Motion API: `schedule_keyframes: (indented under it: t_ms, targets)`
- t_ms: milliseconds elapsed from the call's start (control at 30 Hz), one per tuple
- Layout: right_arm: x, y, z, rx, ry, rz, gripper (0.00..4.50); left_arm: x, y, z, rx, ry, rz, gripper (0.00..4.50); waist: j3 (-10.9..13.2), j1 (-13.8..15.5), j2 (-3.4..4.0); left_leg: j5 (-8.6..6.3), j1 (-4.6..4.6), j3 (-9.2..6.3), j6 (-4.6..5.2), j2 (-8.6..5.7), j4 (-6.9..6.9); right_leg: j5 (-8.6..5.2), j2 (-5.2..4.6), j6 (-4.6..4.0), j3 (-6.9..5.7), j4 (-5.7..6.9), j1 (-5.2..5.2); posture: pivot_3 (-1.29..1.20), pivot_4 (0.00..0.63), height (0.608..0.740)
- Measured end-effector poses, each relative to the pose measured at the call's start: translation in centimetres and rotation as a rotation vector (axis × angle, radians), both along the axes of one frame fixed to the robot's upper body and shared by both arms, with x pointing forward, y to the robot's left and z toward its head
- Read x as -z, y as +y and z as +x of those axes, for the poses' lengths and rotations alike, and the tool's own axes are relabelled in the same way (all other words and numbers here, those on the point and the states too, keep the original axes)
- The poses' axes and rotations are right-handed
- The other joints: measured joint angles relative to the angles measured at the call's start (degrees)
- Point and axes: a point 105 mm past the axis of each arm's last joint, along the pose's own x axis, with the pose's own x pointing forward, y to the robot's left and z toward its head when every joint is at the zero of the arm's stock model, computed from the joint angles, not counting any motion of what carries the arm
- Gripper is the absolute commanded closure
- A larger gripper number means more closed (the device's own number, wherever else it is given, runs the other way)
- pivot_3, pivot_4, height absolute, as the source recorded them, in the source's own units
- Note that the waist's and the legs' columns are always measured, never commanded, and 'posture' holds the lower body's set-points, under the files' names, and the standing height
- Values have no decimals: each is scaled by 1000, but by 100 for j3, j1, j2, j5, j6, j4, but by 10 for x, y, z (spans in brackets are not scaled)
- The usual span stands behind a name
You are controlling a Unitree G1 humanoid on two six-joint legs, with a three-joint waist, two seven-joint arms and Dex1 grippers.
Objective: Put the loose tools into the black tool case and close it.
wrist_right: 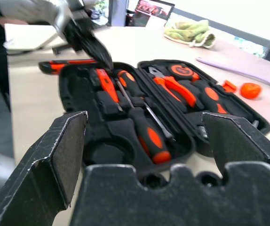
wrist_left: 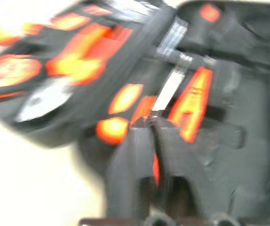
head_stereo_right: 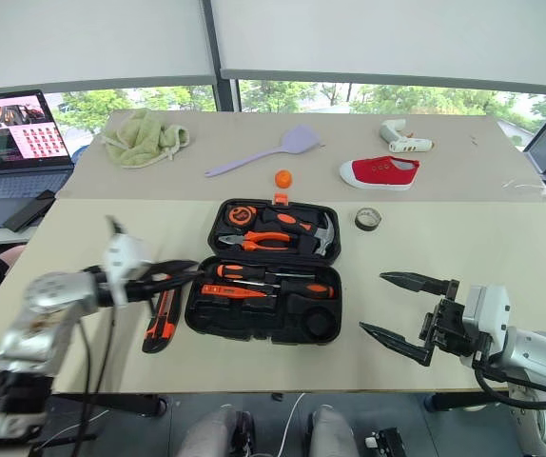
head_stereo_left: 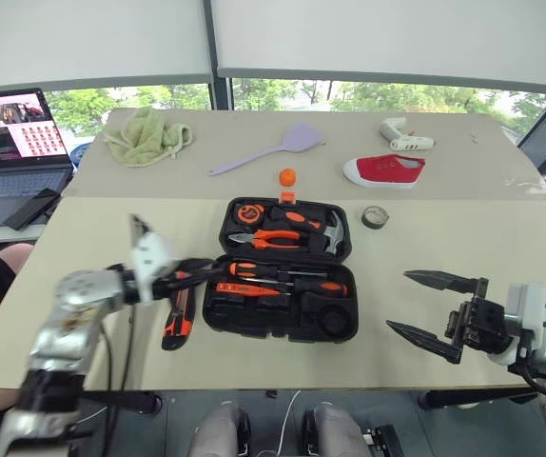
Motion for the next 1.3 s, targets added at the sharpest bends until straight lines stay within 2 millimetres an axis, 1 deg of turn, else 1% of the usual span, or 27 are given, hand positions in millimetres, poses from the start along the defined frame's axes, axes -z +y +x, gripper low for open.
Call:
schedule_keyframes:
  t_ms: [67,100,133,167,200,233,267,300,333,400,467,500,533,600,667,700,767,800,833,867,900,933,1000,1100,1167,1233,1300]
  targets:
    - [4,-5,0,5,7,-5,0,6,36,-18,-125,55,4,1937,1,-15,3,-1,6,0,-1,-1,-8,-1,-5,1,2,-4,2,0,150,740]
    - [6,-6,0,4,11,-7,0,9,50,-25,-185,81,4,1521,1,-26,5,-1,6,0,0,-1,-11,-1,-6,1,2,-7,2,0,150,740]
    - [10,-8,1,3,18,-9,0,19,71,-39,-280,131,0,1162,2,-32,5,-2,6,0,0,-1,-12,-1,-7,1,1,-9,2,0,150,740]
    - [12,-10,0,4,25,-11,0,26,84,-48,-343,170,-5,782,3,-33,4,-4,6,0,2,-1,-13,-1,-8,1,1,-11,2,0,150,740]
    - [14,-11,1,2,36,-8,0,35,101,-63,-426,209,-12,399,5,-32,1,-4,5,-1,2,0,-13,-1,-9,1,-1,-14,0,0,150,740]
    - [16,-12,2,6,45,-4,0,41,114,-75,-491,238,-12,96,5,-30,0,-6,5,-2,1,2,-13,-2,-14,0,-1,-19,1,0,150,740]
    - [17,-14,3,8,51,1,0,45,124,-86,-544,262,-7,96,6,-15,-2,-20,4,-5,-22,2,-13,-2,-33,0,-2,-23,-1,0,150,740]
    - [18,-15,3,6,58,4,0,48,134,-98,-598,279,-4,96,7,7,-3,-37,5,-12,-49,2,-13,-3,-51,-2,-8,-30,-23,0,150,740]
    - [19,-15,3,3,63,5,0,50,141,-106,-637,293,-4,96,7,39,-3,-40,6,-13,-49,0,-14,-3,-58,-3,-11,-30,-23,0,150,740]
    - [21,-15,5,-12,64,2,0,54,144,-120,-682,323,-10,96,7,91,-3,-42,-2,-13,-48,-5,-14,-3,-74,-3,-12,-33,-26,0,150,740]
    - [20,-13,6,-26,50,-3,0,52,137,-122,-680,332,-29,96,7,127,-3,-43,-7,-13,-48,-7,-14,-4,-83,-5,-12,-33,-28,0,150,740]
    - [20,-11,7,-39,44,-3,0,48,131,-119,-668,332,-44,96,6,135,-5,-43,-9,-14,-48,-7,-14,-3,-82,-4,-12,-33,-28,0,150,740]
    - [20,-8,8,-52,39,3,0,44,125,-116,-660,329,-55,96,6,137,-6,-42,-10,-18,-48,-6,-13,-3,-82,-4,-12,-33,-27,0,150,740]
    - [17,0,10,-78,21,28,0,34,104,-102,-631,323,-91,96,8,136,-1,-41,-10,-17,-47,-9,-13,-1,-82,-2,-8,-30,-22,0,150,740]
    - [6,14,12,-118,-5,77,0,26,85,-87,-615,335,-124,96,8,121,3,-38,-12,-17,-50,-9,-13,0,-77,-2,-8,-24,0,0,150,740]
    - [-3,23,12,-153,-18,103,0,23,72,-77,-603,345,-137,96,8,107,3,-34,-13,-18,-52,-9,-13,1,-75,-2,-7,-21,0,0,150,740]
    - [-17,34,11,-194,-33,123,0,16,50,-63,-599,355,-182,96,8,89,3,-26,-9,-19,-63,-9,-13,4,-64,3,-8,-18,8,0,150,740]
    - [-23,41,9,-231,-42,111,0,13,35,-56,-584,371,-201,96,8,79,-1,-16,-8,-19,-78,-10,-13,5,-53,5,-9,-19,11,0,150,740]
    - [-25,44,7,-252,-40,92,0,13,27,-53,-579,381,-198,96,8,76,-4,-13,-8,-19,-81,-11,-13,6,-45,6,-10,-19,13,0,150,740]
    - [-27,46,5,-273,-26,53,0,17,18,-50,-584,409,-183,96,8,72,-4,-2,-2,-16,-82,-17,-13,6,-27,8,-12,-14,14,0,150,740]
    - [-28,47,5,-279,-19,37,0,20,15,-49,-591,426,-173,96,8,64,-4,13,0,-11,-54,-17,-14,5,-22,8,-8,-15,13,0,150,740]
    - [-29,47,5,-286,-10,17,0,25,10,-46,-605,455,-160,96,9,54,-6,17,0,-8,-48,-14,-14,6,-10,7,-6,-17,12,0,150,740]
    - [-33,49,7,-293,-13,5,0,33,2,-43,-625,493,-164,96,11,52,-10,19,0,-9,-52,-8,-14,6,-3,6,-5,-18,11,0,150,740]
    - [-37,49,7,-299,-25,-19,0,46,-3,-44,-638,525,-74,96,12,70,-11,20,0,-10,-56,-6,-17,5,0,3,-6,-18,8,0,150,740]
    - [-36,46,5,-292,-21,-23,0,48,-4,-44,-636,506,-18,96,12,75,-11,16,2,-9,-62,-6,-20,5,-3,0,-4,-21,8,0,150,740]
    - [-30,43,3,-285,5,-24,0,49,-6,-43,-632,494,-12,96,11,84,-10,-5,3,-10,-96,-7,-23,5,-10,0,0,-22,9,0,150,740]
    - [-26,41,3,-280,16,-27,0,50,-9,-43,-630,488,-15,611,10,88,-6,-6,5,-10,-95,-7,-23,5,-12,0,1,-22,10,0,150,740]
